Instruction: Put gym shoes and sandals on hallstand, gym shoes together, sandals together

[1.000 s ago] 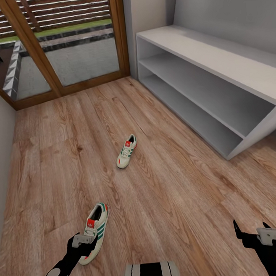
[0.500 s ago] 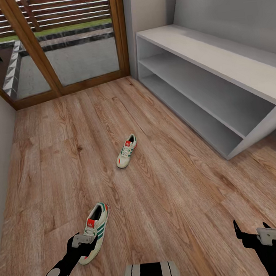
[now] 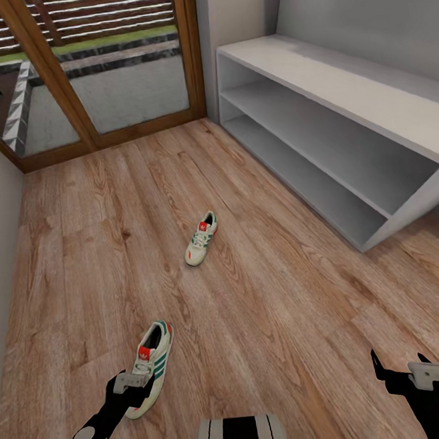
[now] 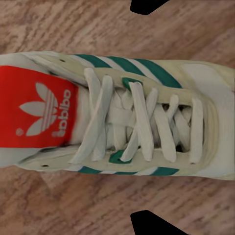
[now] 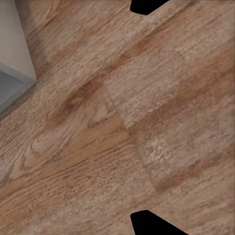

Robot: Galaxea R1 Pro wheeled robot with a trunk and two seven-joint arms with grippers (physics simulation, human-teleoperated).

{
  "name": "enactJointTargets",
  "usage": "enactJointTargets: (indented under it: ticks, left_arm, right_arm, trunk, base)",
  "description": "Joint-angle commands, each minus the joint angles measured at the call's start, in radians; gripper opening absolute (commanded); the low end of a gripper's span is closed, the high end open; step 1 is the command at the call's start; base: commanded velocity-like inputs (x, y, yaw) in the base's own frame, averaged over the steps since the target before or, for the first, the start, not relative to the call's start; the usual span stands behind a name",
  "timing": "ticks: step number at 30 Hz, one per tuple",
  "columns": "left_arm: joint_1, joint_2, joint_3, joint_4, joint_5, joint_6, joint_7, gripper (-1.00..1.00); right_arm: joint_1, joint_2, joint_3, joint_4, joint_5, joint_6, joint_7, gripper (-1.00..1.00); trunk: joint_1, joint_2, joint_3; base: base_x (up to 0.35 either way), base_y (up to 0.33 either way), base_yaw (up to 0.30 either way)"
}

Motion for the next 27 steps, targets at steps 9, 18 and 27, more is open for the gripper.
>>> enactJointTargets:
  ticks: [9, 18, 27]
  left_arm:
    - [0.0, 0.0, 0.0, 0.001, 0.015, 0.0, 0.0, 1.0]
    - [0.0, 0.001, -0.001, 0.001, 0.021, 0.0, 0.0, 1.0]
    - [0.0, 0.001, -0.001, 0.0, 0.022, 0.0, -0.001, 1.0]
  right_arm:
    - [0.0, 0.0, 0.0, 0.0, 0.0, 0.0, 0.0, 1.0]
    - [0.0, 0.0, 0.0, 0.0, 0.0, 0.0, 0.001, 1.0]
    - [0.0, 0.0, 0.0, -0.001, 0.0, 0.0, 0.0, 1.0]
  trunk:
    - [0.0, 0.0, -0.013]
    - [0.0, 0.0, -0.022]
    - [0.0, 0.0, -0.025]
  base:
    - [0.0, 0.0, 0.0]
    - [0.0, 0.0, 0.0]
    - [0.0, 0.0, 0.0]
